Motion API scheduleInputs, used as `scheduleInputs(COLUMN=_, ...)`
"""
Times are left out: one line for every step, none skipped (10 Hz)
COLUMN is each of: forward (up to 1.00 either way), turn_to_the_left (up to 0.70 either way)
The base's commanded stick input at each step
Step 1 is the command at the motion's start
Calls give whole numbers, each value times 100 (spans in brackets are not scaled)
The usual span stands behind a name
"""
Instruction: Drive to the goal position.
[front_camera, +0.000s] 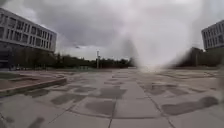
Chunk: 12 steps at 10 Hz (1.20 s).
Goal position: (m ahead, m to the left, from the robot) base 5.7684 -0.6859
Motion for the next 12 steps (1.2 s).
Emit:
scheduleInputs(forward=70, turn_to_the_left=0)
scheduleInputs(forward=70, turn_to_the_left=0)
scheduleInputs(forward=70, turn_to_the_left=0)
scheduleInputs(forward=70, turn_to_the_left=0)
scheduleInputs(forward=70, turn_to_the_left=0)
scheduleInputs(forward=70, turn_to_the_left=0)
scheduleInputs(forward=70, turn_to_the_left=0)
scheduleInputs(forward=70, turn_to_the_left=0)
scheduleInputs(forward=70, turn_to_the_left=0)
scheduleInputs(forward=70, turn_to_the_left=0)
scheduleInputs(forward=70, turn_to_the_left=0)
scheduleInputs(forward=70, turn_to_the_left=0)
